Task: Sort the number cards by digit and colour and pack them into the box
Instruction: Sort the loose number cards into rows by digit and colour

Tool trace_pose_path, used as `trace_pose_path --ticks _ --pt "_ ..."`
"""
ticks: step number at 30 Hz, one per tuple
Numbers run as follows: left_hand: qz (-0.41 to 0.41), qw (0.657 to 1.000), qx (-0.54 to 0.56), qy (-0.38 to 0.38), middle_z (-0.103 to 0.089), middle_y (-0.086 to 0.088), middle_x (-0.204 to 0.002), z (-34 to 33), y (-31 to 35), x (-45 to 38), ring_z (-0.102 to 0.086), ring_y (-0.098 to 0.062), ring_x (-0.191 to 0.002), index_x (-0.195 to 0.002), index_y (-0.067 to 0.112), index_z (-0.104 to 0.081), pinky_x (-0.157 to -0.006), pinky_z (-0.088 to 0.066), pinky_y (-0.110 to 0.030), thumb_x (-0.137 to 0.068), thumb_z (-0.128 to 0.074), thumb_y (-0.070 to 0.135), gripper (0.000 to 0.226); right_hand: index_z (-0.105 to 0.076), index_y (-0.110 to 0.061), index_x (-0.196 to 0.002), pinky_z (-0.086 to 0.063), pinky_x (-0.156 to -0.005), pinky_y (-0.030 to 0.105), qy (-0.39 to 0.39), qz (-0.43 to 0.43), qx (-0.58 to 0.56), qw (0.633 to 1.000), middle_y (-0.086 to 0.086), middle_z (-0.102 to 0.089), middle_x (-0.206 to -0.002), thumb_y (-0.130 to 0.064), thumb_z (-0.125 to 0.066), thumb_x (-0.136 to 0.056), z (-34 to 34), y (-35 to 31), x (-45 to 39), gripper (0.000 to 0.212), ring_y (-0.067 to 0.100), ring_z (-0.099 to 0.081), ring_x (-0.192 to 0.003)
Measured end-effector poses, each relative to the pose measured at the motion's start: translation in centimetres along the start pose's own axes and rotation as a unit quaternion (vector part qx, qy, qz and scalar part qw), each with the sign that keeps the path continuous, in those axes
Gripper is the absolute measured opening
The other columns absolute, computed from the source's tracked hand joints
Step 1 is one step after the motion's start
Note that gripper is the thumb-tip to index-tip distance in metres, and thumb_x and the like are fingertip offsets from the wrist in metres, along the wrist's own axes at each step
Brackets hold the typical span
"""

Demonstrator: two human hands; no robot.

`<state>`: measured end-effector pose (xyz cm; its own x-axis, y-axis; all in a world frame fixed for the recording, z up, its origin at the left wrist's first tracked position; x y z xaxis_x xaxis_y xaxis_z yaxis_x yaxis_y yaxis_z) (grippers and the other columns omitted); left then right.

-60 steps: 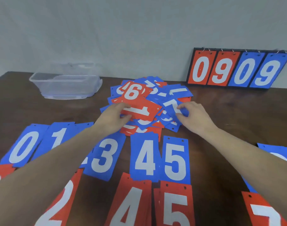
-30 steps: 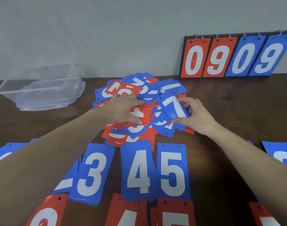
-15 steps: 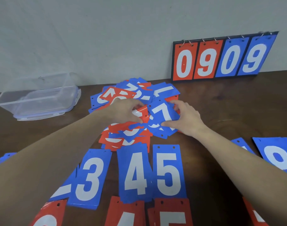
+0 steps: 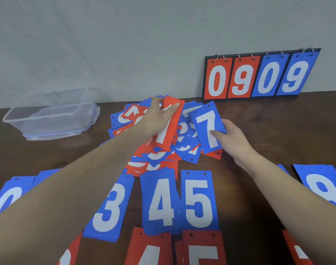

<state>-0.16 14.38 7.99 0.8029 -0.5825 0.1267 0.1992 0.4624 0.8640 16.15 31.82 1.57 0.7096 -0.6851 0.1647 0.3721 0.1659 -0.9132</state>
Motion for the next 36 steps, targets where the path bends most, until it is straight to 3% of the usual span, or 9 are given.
trace_pose_path --ticks 3,7,10,17,21,26,28,32,36 --pt "0.034 0.996 0.082 0.008 -0.066 0.005 -0.113 0.5 -1.0 0.7 -0.07 -0.016 -0.094 -0.146 0.035 -0.035 -0.093 -0.055 -0.037 -0.102 -0.036 0.045 0.045 -0.049 -0.026 -0.132 -0.054 -0.073 0.027 0.028 -0.011 -0.053 0.998 -0.006 -0.062 -0.128 -0.031 -0.059 -0.101 0.7 -0.7 1.4 0.033 0.011 -0.063 -0.111" --pt "0.015 0.978 0.201 0.057 -0.068 0.009 -0.1 2.4 -1.5 3.3 -0.07 0.0 -0.076 -0.136 0.031 -0.05 -0.069 -0.059 -0.024 -0.1 -0.037 0.01 0.043 -0.051 -0.026 -0.131 -0.057 -0.078 0.033 -0.001 -0.026 -0.116 0.993 -0.006 -0.065 -0.125 -0.029 -0.056 -0.103 -0.2 -1.5 4.0 0.028 0.012 -0.066 -0.108" --pt "0.019 0.958 0.285 0.034 -0.07 -0.002 -0.122 3.3 -3.1 5.7 -0.071 -0.018 -0.107 -0.143 0.026 -0.049 -0.089 -0.058 -0.036 -0.1 -0.049 0.006 0.047 -0.05 -0.026 -0.129 -0.059 -0.076 0.035 -0.04 -0.02 -0.126 0.991 -0.006 -0.067 -0.121 -0.024 -0.059 -0.102 -1.7 -2.0 5.9 0.028 0.012 -0.071 -0.101" --pt "0.061 0.939 0.313 0.125 -0.074 -0.002 -0.115 10.0 -9.2 14.4 -0.072 -0.024 -0.104 -0.137 0.031 -0.057 -0.091 -0.057 -0.044 -0.094 -0.067 0.011 0.048 -0.029 -0.055 -0.139 -0.062 -0.073 0.043 -0.128 0.027 -0.156 0.979 -0.01 -0.071 -0.12 -0.003 -0.068 -0.094 -6.1 -4.2 9.5 0.079 0.014 -0.073 -0.101" --pt "0.106 0.929 0.3 0.191 -0.076 -0.005 -0.11 15.1 -14.1 20.3 -0.072 -0.021 -0.092 -0.121 0.032 -0.071 -0.087 -0.056 -0.043 -0.09 -0.073 0.017 0.034 -0.054 -0.053 -0.125 -0.053 -0.06 0.013 -0.149 0.082 -0.066 0.983 -0.009 -0.052 -0.145 -0.009 -0.065 -0.097 -9.6 -6.1 12.1 0.053 -0.004 -0.064 -0.103" --pt "0.146 0.908 0.284 0.271 -0.075 -0.011 -0.109 20.5 -18.9 26.7 -0.072 -0.024 -0.086 -0.114 0.028 -0.074 -0.085 -0.058 -0.042 -0.093 -0.068 0.013 0.027 -0.066 -0.045 -0.119 -0.054 -0.057 0.033 -0.19 0.099 -0.026 0.976 -0.019 -0.068 -0.095 -0.017 -0.061 -0.1 -14.7 -7.5 15.4 0.034 0.01 -0.066 -0.062" --pt "0.161 0.896 0.287 0.299 -0.075 -0.012 -0.11 22.1 -20.0 28.9 -0.07 -0.032 -0.099 -0.117 0.027 -0.073 -0.093 -0.056 -0.049 -0.096 -0.062 0.01 0.029 -0.069 -0.044 -0.112 -0.047 -0.052 0.024 -0.201 0.116 -0.006 0.973 -0.026 -0.059 -0.063 -0.02 -0.055 -0.103 -16.4 -8.1 16.8 0.029 0.01 -0.061 -0.056" --pt "0.175 0.896 0.275 0.302 -0.075 -0.011 -0.111 23.5 -21.5 32.6 -0.068 -0.038 -0.109 -0.121 0.026 -0.071 -0.099 -0.052 -0.056 -0.099 -0.055 0.008 0.033 -0.068 -0.046 -0.113 -0.057 -0.085 0.041 -0.232 0.131 0.024 0.964 -0.01 -0.072 -0.109 -0.022 -0.054 -0.104 -19.6 -8.5 19.1 0.029 0.019 -0.067 -0.099" --pt "0.184 0.935 0.132 0.274 -0.073 -0.004 -0.112 24.1 -22.6 35.1 -0.069 -0.037 -0.105 -0.124 0.036 -0.065 -0.097 -0.053 -0.056 -0.102 -0.053 0.006 0.038 -0.043 -0.045 -0.142 -0.061 -0.072 0.027 -0.281 0.101 -0.034 0.954 -0.015 -0.072 -0.114 -0.004 -0.061 -0.098 -21.9 -7.6 20.2 0.063 -0.003 -0.071 -0.091"
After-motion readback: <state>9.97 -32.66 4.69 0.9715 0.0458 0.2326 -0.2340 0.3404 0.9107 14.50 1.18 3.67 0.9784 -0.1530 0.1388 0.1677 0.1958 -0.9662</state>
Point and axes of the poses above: each hand's wrist, its own x-axis away from the middle knuckle, its own z-axis out of the back of the hand, y = z × x, the point moved 7 cm from there along -x, towards the middle knuckle
